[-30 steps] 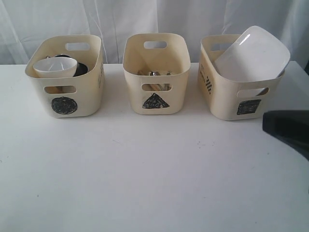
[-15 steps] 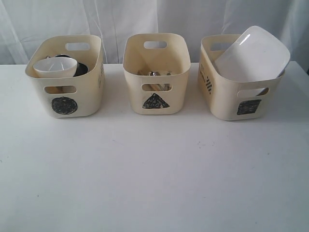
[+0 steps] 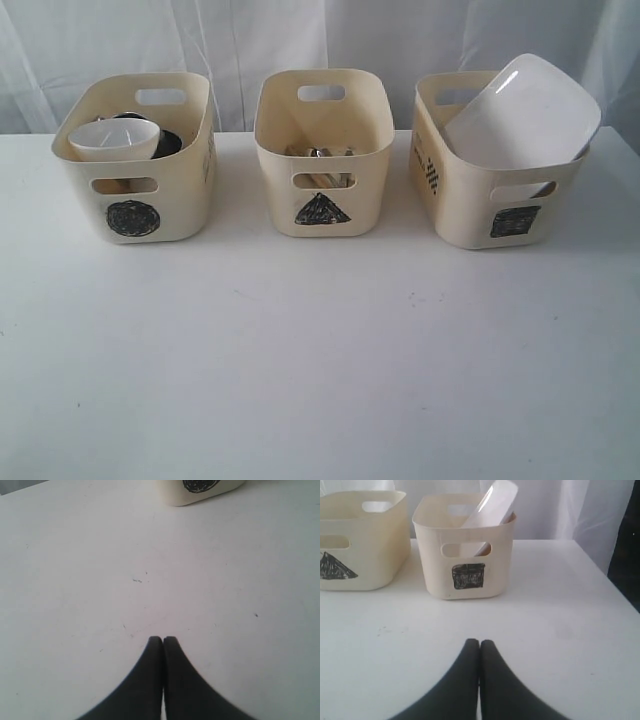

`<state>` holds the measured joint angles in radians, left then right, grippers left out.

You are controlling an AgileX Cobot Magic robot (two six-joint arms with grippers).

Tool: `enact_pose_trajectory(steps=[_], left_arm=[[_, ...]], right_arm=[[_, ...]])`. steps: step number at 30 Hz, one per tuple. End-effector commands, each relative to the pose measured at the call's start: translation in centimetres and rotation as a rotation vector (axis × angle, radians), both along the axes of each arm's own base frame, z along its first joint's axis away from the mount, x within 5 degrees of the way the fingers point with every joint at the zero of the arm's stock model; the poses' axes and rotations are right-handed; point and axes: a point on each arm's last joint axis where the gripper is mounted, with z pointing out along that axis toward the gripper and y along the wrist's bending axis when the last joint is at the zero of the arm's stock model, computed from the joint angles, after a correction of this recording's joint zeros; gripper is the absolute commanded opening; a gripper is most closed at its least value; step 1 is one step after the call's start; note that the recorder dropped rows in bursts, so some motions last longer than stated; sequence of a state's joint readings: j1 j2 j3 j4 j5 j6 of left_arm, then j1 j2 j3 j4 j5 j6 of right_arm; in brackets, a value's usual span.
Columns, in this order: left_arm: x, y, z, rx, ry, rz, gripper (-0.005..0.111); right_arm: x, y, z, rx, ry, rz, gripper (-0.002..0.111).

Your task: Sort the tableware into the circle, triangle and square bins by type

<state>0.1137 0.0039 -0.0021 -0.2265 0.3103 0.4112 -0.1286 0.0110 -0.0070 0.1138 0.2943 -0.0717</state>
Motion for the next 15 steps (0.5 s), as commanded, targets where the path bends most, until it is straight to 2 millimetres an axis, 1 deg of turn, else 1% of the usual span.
enact_pose_trajectory(steps=[1,3,4,10,13,15], left_arm=[[-0.03,0.05,-0.09,0.012,0.003,0.001,0.0],[-0.03,0.04,-0.09,0.01,0.002,0.001,0.0],[-0.03,0.05,-0.09,0.012,0.003,0.001,0.0],[-0.03,0.05,-0.09,0.012,0.003,0.001,0.0],[-0.03,0.05,-0.09,0.012,0.003,0.001,0.0],[-0.03,0.05,-0.09,0.012,0.003,0.001,0.0]], right_arm=[[-0.12,0.0,-0.48,0.053,0.025,-0.009,0.0],[-0.13,0.01,-0.48,0.151,0.017,-0.029,0.0],[-0.13,-0.03,-0.49,0.169,0.015,-0.035,0.0],[-0.15,-0.17,-0.49,0.12,0.019,-0.04,0.0],[-0.12,0.28,-0.49,0.066,0.028,0.056,0.0],[-0.11,0.31,-0.49,0.065,0.028,0.063,0.0]])
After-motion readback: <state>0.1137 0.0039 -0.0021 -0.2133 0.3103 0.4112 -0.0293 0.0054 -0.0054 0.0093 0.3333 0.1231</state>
